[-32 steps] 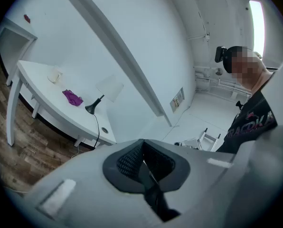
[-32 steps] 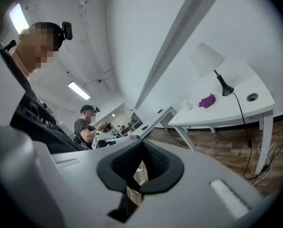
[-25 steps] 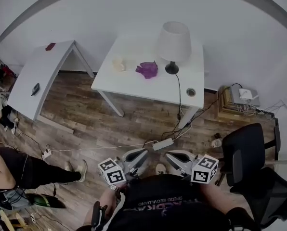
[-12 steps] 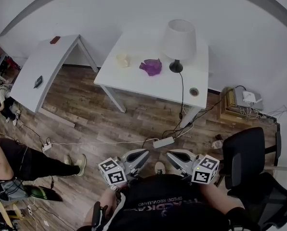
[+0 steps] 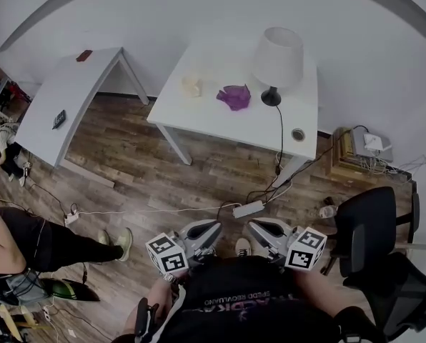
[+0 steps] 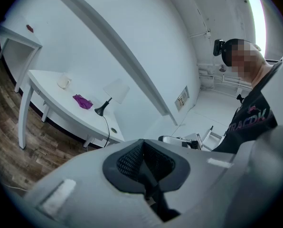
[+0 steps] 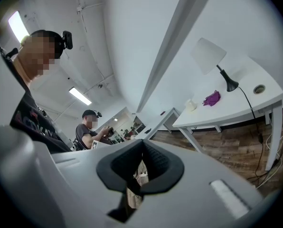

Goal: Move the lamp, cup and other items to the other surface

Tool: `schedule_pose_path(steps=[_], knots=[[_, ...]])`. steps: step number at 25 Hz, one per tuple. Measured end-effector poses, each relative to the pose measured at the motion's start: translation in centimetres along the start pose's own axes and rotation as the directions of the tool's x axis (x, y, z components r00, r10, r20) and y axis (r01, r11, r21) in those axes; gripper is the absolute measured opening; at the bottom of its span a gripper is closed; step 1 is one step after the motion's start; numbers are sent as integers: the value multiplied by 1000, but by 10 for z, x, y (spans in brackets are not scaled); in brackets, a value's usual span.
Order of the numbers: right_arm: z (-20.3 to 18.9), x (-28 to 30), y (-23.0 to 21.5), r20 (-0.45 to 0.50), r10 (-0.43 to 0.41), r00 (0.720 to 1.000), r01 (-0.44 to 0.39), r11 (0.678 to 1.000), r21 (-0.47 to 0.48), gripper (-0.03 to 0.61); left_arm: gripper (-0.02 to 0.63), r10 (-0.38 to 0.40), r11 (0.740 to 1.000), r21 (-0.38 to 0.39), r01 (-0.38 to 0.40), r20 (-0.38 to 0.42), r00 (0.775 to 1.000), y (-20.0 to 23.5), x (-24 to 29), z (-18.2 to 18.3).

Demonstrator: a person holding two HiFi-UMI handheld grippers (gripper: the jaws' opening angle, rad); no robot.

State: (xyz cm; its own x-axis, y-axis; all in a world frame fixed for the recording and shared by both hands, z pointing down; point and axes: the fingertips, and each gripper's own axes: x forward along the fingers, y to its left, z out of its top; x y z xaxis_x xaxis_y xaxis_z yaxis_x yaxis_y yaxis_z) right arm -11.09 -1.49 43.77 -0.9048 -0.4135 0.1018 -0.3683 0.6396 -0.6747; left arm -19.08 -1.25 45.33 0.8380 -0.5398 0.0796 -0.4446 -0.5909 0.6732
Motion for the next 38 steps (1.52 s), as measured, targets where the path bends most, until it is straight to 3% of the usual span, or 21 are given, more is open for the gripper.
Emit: schedule_pose_path(steps=[7,13,20,24,31,33,38], knots=[[6,38,11,47,-98,994,99,995,-26,43,-5,-57,998,15,58,-31,998,17,-33,27],[-3,59,15,55,-192,980,196,978,-71,72,-5,-102,995,-10,101,-33,994,35,-60,24],[4,75,-11,63,-298,952,304,946,-113,124,-5,-51,998,-28,51,1,999,51,-97,22],[33,87,-41,76,-346,935,354,921,-162,169,-5,16,999,-43,-14,44,999,63,-114,25],[101,124,-124,42,-382,923,378,884,-275,191,-5,139,990,-26,-137,127,982,76,-117,38],[123,133,-157,41,-418,907,411,862,-296,199,-5,156,988,-14,-156,143,977,76,-107,45],[156,149,-256,14,-548,836,526,796,-300,222,-5,189,982,-35,-186,171,967,77,-74,50]])
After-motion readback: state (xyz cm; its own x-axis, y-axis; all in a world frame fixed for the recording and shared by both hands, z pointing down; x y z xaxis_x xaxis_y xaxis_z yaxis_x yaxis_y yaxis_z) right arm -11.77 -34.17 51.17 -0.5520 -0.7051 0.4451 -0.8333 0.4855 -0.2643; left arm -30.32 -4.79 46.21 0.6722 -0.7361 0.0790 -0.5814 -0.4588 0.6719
